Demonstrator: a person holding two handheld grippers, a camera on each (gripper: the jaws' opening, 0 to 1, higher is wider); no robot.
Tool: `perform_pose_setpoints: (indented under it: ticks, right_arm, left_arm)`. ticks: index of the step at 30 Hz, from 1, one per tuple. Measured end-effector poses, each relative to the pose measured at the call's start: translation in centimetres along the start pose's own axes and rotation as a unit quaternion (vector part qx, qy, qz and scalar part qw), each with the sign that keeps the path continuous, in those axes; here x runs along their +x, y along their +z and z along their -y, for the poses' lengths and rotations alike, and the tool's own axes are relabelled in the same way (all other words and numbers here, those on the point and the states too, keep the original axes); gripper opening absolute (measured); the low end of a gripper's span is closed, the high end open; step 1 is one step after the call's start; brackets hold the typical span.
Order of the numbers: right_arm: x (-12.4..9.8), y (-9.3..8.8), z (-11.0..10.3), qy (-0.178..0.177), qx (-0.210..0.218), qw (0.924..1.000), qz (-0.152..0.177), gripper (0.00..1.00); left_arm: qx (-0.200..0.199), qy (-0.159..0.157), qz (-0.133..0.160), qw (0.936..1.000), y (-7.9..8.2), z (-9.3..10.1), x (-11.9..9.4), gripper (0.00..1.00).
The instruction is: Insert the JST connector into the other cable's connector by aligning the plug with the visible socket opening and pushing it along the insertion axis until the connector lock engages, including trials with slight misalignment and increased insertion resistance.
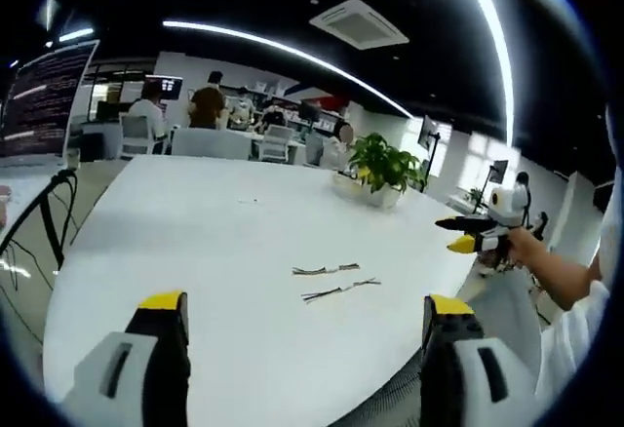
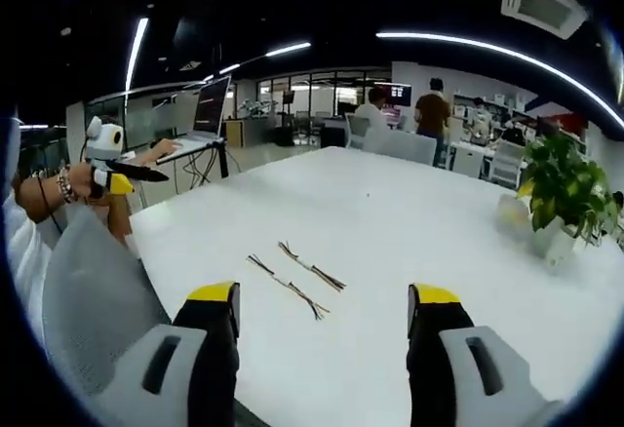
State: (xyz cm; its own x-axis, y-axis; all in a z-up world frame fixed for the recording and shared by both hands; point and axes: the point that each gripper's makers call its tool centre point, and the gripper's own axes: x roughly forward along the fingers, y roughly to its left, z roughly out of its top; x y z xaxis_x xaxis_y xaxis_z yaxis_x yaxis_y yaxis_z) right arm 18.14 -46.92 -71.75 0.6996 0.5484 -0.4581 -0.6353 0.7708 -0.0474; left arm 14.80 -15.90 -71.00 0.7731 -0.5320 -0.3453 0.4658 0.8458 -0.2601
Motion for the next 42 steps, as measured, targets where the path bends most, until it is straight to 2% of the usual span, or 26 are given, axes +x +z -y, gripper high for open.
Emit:
perform_pose_setpoints:
  ticks: [2, 3, 6, 12, 15, 18, 25, 28, 31, 32, 34, 37, 40, 42]
  right_arm:
    - [0.1, -0.7, -0.4, 0.005, 0.003, 1.0000, -0.007, 0.68]
    - [0.2, -1.2, -0.5, 0.009, 0.005, 0.9998, -0.016, 0.68]
    - [0.5, -2.4, -1.2, 0.020, 0.009, 0.9993, -0.032, 0.68]
    - [0.8, -4.2, -2.3, 0.046, 0.006, 0.9973, -0.056, 0.68]
    - [0.9, -5.3, -2.7, 0.052, -0.008, 0.9961, -0.071, 0.68]
    - [1.0, -6.3, -2.8, 0.060, -0.004, 0.9947, -0.084, 0.67]
    - [1.2, -7.8, -3.2, 0.069, 0.009, 0.9924, -0.102, 0.67]
    - [1.3, -8.5, -2.9, 0.060, 0.004, 0.9917, -0.113, 0.64]
    - [1.4, -9.4, -2.7, 0.054, -0.006, 0.9886, -0.140, 0.60]
    - [1.4, -9.3, -2.8, 0.057, -0.002, 0.9890, -0.137, 0.60]
    - [1.6, -8.8, -3.3, 0.069, 0.021, 0.9903, -0.119, 0.60]
    - [1.4, -9.0, -3.1, 0.067, 0.055, 0.9897, -0.114, 0.59]
    - [1.2, -8.6, -2.7, 0.054, 0.064, 0.9914, -0.101, 0.59]
    - [1.2, -8.5, -2.5, 0.050, 0.070, 0.9918, -0.095, 0.57]
  left_arm:
    - [-0.017, -0.018, -0.029, 0.9993, -1.7, 0.7, 0.2, 0.99]
    - [-0.013, -0.017, -0.037, 0.9991, -2.2, 0.7, 0.3, 0.99]
    - [-0.006, -0.015, -0.044, 0.9989, -2.9, 0.8, 0.6, 0.99]
    - [-0.032, -0.022, -0.050, 0.9980, -3.7, 1.2, 1.0, 0.99]
    - [-0.044, -0.022, -0.059, 0.9970, -4.6, 1.3, 1.3, 0.99]
    - [-0.054, -0.022, -0.063, 0.9964, -5.2, 1.4, 1.6, 0.99]
    - [-0.059, -0.015, -0.095, 0.9936, -7.3, 1.1, 1.4, 0.99]
    - [-0.066, -0.013, -0.093, 0.9934, -7.5, 1.0, 1.5, 0.99]
    - [-0.080, -0.009, -0.095, 0.9922, -8.1, 0.5, 1.7, 0.99]
    - [-0.100, -0.012, -0.095, 0.9903, -8.2, 0.7, 1.7, 0.99]
    - [-0.119, -0.014, -0.077, 0.9899, -7.6, 0.8, 1.7, 0.99]
    - [-0.120, -0.008, -0.071, 0.9902, -7.5, 0.6, 1.5, 0.99]
    - [-0.122, -0.010, -0.077, 0.9895, -7.8, 0.9, 1.5, 0.99]
    - [-0.121, -0.001, -0.071, 0.9901, -7.6, 0.5, 1.5, 0.99]
